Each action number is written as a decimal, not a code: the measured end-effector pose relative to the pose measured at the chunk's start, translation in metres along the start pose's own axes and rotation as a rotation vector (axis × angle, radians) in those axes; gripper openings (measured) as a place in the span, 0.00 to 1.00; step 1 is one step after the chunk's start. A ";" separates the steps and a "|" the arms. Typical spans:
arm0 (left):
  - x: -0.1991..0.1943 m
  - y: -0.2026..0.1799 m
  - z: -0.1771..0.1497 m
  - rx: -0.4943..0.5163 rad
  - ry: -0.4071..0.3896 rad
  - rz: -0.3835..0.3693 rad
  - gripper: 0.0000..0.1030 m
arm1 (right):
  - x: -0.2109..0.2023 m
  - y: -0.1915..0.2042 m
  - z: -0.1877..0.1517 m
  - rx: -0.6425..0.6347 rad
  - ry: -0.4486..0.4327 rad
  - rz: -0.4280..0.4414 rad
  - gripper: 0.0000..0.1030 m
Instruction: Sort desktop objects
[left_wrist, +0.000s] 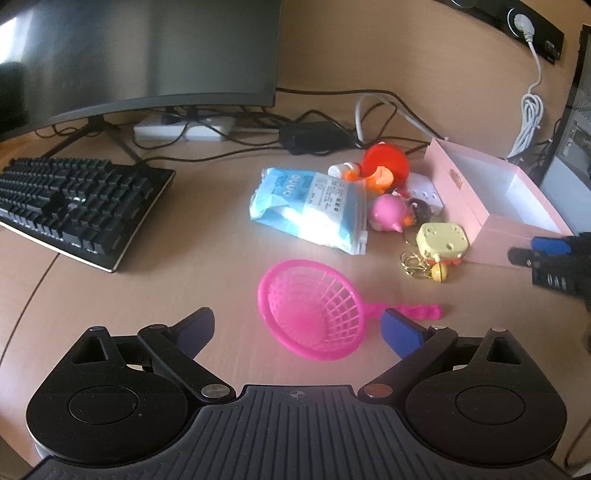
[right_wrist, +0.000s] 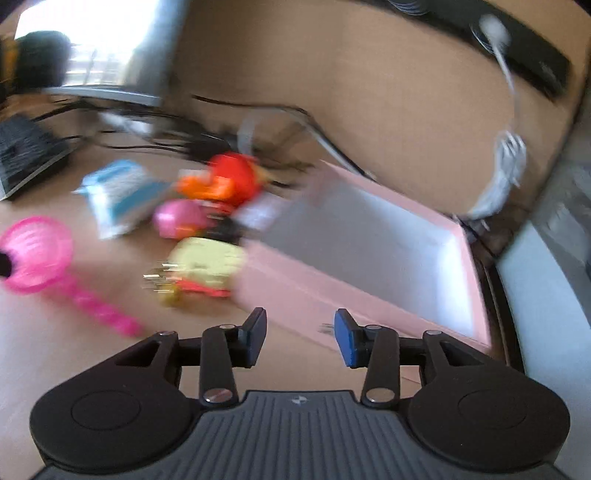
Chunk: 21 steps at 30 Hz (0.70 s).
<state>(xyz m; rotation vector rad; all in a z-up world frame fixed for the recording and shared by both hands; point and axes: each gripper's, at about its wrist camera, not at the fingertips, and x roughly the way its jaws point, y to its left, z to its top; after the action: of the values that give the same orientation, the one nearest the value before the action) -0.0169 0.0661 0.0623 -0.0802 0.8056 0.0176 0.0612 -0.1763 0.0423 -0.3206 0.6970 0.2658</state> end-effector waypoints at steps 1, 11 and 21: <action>0.001 0.000 -0.001 -0.005 0.003 0.001 0.97 | 0.002 -0.004 0.002 0.010 -0.004 0.017 0.41; 0.004 0.017 -0.005 -0.053 0.036 0.049 0.98 | 0.007 -0.002 0.021 0.066 -0.054 0.107 0.84; 0.007 0.022 -0.007 -0.082 0.070 0.063 0.98 | 0.023 0.059 -0.004 0.049 0.039 0.339 0.73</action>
<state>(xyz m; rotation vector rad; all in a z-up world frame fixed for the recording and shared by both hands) -0.0182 0.0873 0.0513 -0.1333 0.8777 0.1083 0.0552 -0.1212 0.0126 -0.1594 0.7943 0.5642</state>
